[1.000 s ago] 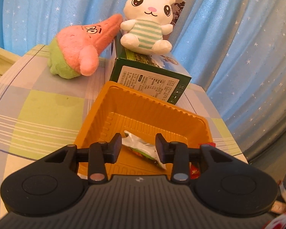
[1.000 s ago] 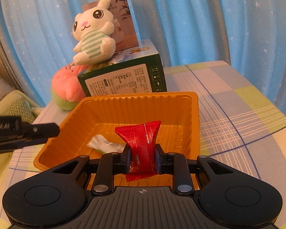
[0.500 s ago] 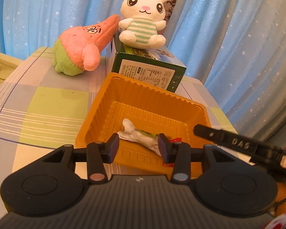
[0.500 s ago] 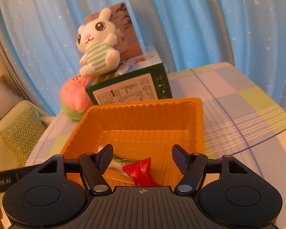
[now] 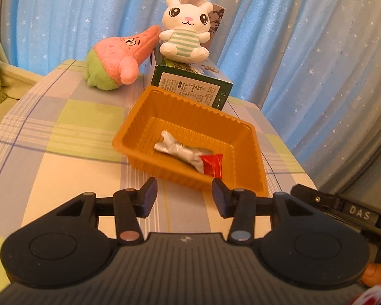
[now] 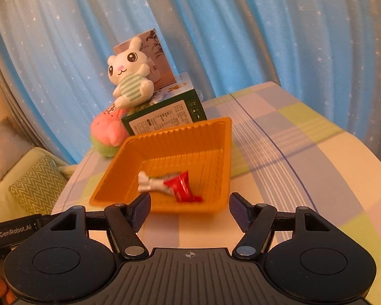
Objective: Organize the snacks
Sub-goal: 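Return both tools to the pile and grasp a red-and-white candy with the right tool, then grasp a green-wrapped chocolate with the left tool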
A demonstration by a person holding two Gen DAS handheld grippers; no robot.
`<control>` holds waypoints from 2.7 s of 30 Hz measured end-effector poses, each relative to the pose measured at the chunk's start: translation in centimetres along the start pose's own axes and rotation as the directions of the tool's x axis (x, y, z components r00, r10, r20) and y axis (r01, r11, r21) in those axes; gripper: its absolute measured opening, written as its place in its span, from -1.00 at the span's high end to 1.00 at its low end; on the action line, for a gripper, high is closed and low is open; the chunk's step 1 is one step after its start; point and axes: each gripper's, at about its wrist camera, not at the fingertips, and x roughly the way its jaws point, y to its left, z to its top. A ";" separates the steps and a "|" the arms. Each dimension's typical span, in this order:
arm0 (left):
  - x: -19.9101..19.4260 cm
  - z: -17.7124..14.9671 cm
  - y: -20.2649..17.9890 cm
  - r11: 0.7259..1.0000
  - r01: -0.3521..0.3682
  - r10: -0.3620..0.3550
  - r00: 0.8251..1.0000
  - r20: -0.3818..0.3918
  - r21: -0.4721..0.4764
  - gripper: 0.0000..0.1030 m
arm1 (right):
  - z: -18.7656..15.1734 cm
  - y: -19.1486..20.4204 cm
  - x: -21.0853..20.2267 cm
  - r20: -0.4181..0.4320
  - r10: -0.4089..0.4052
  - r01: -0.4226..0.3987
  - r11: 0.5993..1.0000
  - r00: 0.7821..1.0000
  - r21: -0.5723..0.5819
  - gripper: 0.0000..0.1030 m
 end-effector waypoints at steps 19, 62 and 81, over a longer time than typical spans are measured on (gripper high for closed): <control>-7.6 -10.4 0.1 0.995 -0.078 0.083 0.994 -0.076 0.066 0.12 | -13.4 1.9 -8.9 -0.104 -0.025 0.012 0.992 0.994 -0.125 -0.32; -8.9 -13.3 5.2 0.979 -0.204 0.206 0.970 -0.133 0.029 -0.01 | -19.1 8.3 -1.9 -0.224 -0.062 0.028 0.988 0.973 -0.153 0.25; -5.4 -15.0 2.5 0.994 -0.107 0.110 0.975 -0.192 0.028 0.04 | -18.6 4.3 -4.5 -0.143 -0.153 0.106 0.951 0.978 -0.289 0.58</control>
